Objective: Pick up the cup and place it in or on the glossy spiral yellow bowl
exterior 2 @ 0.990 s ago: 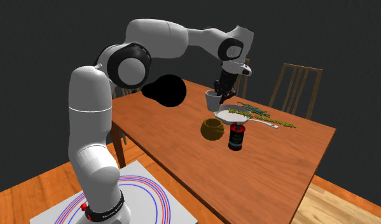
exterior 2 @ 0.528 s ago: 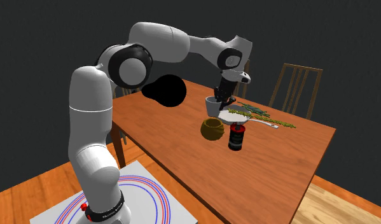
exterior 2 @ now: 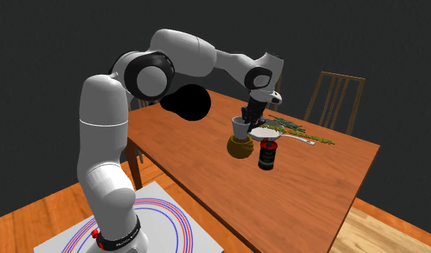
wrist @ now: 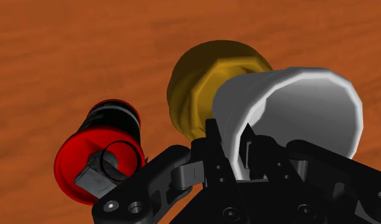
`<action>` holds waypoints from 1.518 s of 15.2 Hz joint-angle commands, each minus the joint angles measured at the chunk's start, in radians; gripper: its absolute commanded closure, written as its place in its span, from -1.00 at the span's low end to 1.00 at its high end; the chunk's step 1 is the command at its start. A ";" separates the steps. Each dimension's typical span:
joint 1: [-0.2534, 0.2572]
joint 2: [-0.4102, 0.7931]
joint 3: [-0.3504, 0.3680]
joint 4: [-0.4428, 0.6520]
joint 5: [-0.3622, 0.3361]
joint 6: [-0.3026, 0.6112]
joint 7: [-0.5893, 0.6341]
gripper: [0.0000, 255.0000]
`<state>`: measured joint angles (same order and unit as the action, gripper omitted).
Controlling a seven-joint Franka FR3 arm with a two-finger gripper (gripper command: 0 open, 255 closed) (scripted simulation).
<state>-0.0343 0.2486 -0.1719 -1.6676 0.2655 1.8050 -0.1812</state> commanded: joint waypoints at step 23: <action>-0.016 0.002 -0.009 0.109 -0.005 -0.108 0.005 -1.00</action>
<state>-0.0496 0.2508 -0.1804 -1.5592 0.2605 1.6980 -0.1763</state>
